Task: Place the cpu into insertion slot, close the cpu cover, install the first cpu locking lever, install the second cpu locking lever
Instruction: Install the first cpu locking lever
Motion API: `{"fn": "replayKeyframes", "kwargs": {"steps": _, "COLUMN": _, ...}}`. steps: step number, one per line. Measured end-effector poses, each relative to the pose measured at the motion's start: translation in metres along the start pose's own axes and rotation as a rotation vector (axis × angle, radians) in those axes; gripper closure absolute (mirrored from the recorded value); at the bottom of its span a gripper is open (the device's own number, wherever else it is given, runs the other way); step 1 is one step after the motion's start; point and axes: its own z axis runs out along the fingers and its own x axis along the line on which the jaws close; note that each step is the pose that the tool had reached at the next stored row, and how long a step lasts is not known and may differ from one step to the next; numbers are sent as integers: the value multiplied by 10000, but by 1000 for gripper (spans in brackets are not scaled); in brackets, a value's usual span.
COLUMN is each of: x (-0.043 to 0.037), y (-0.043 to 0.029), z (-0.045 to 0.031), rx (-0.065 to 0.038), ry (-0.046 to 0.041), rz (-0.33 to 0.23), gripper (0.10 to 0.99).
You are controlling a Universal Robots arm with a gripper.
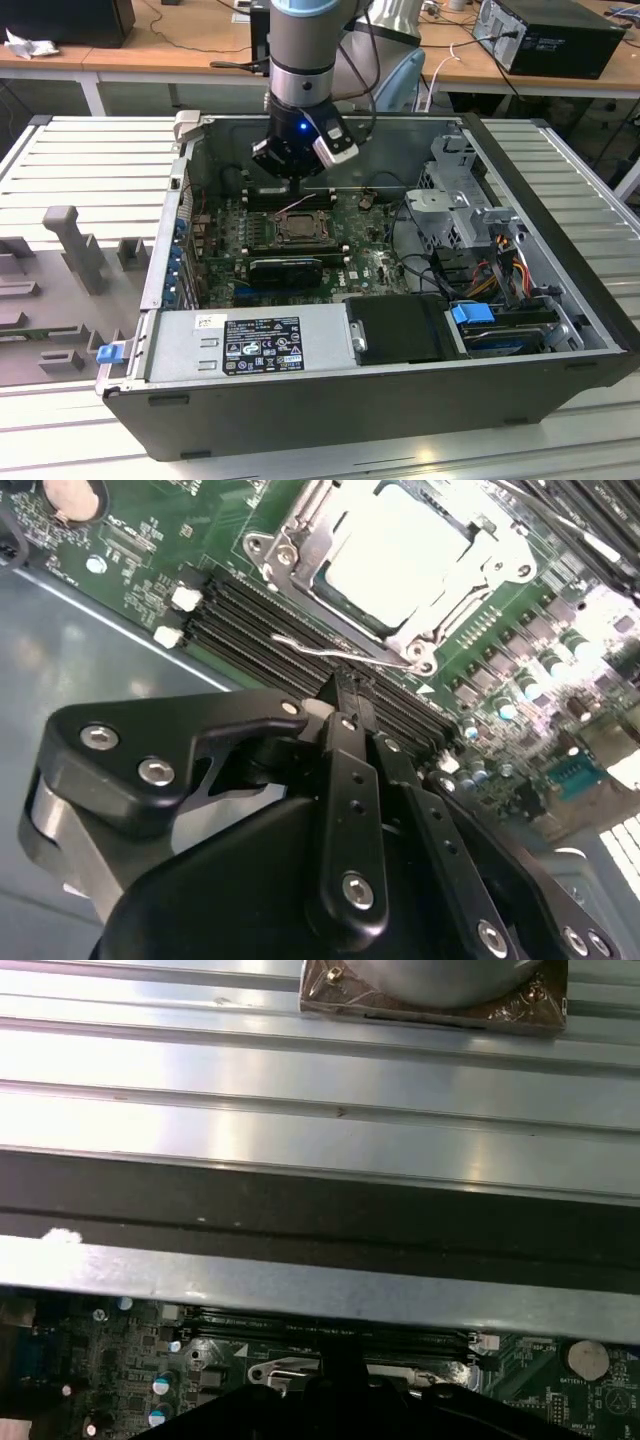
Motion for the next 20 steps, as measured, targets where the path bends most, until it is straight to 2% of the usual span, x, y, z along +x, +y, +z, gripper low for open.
{"fn": "replayKeyframes", "kwargs": {"steps": 1, "x": -1, "y": 0, "z": 6, "rx": 14, "ry": -169, "rz": -31, "gripper": 980}}
{"fn": "replayKeyframes", "kwargs": {"steps": 2, "x": -1, "y": -1, "z": 16, "rx": 24, "ry": -251, "rz": -40, "gripper": 980}}
{"fn": "replayKeyframes", "kwargs": {"steps": 3, "x": -3, "y": -3, "z": 24, "rx": 29, "ry": -270, "rz": -43, "gripper": 980}}
{"fn": "replayKeyframes", "kwargs": {"steps": 11, "x": -110, "y": -21, "z": 104, "rx": 35, "ry": -272, "rz": -43, "gripper": 980}}
{"fn": "replayKeyframes", "kwargs": {"steps": 15, "x": -159, "y": -33, "z": 169, "rx": 36, "ry": -271, "rz": -43, "gripper": 980}}
{"fn": "replayKeyframes", "kwargs": {"steps": 20, "x": -168, "y": -44, "z": 243, "rx": 36, "ry": -271, "rz": -44, "gripper": 980}}
